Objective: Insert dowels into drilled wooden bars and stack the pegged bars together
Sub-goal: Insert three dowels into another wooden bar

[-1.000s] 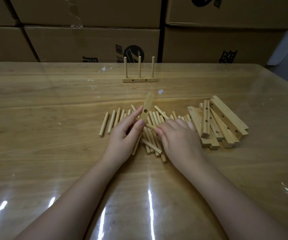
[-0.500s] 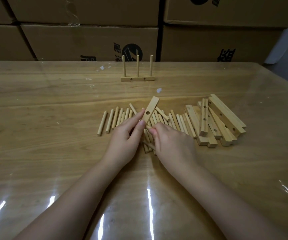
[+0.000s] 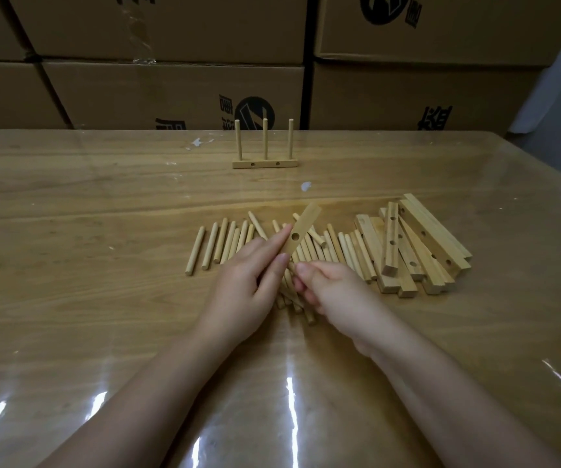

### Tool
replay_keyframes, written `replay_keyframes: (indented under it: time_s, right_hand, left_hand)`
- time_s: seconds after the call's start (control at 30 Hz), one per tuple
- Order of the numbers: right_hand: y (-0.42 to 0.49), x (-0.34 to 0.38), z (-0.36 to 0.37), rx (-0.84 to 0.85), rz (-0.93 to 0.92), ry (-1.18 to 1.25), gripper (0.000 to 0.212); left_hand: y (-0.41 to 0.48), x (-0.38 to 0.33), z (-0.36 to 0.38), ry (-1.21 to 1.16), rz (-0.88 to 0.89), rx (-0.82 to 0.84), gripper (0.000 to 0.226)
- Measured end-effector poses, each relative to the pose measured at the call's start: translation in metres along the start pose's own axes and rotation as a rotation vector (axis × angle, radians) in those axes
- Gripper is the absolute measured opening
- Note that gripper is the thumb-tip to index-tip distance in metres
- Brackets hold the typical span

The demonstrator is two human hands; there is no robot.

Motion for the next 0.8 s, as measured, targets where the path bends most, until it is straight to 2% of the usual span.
replay_keyframes:
  time_s: [0.1,0.17,0.23,0.33,0.4,0.43,0.6,0.8]
  right_hand:
    - [-0.003,-0.010,0.009,0.149,0.114,0.264,0.032]
    - [-0.001,-0.012,0.008,0.081,0.090,0.195,0.032]
    - [0.000,-0.003,0.005,-0.052,-0.057,-0.047,0.031]
    - [-0.006,0.028,0.004,-0.231,-0.398,-0.575,0.026]
    - [-0.013,0.042,0.001,-0.374,-0.522,-0.842,0.025]
    - [-0.017,0.046,-0.001,-0.425,-0.548,-0.893,0.025]
    - [-0.016,0.044,-0.002,-0.445,-0.520,-0.790,0.033]
    - [0.005,0.016,-0.004,-0.270,-0.323,-0.474,0.037]
  left_hand:
    - [0.000,-0.004,0.002,0.014,0.056,0.003,0.044]
    - [-0.001,0.002,0.005,-0.015,0.009,0.030,0.042]
    - [-0.001,0.012,0.005,-0.081,-0.080,0.037,0.039]
    - [0.000,0.025,-0.001,-0.205,-0.201,-0.032,0.034]
    - [0.002,0.034,-0.005,-0.278,-0.280,-0.080,0.033]
    - [0.003,0.035,-0.006,-0.297,-0.301,-0.090,0.033]
    - [0.002,0.029,-0.005,-0.265,-0.280,-0.054,0.036]
    - [0.001,0.027,-0.004,-0.239,-0.288,-0.047,0.037]
Point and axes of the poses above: each hand's wrist, its own y-axis towards the middle knuckle, its own z-axis out of the palm, x = y × z, the point moved 9 cm from there along y, towards the middle knuckle, and after that the axes turned 2 degrees about y, right-handed, at the moved point
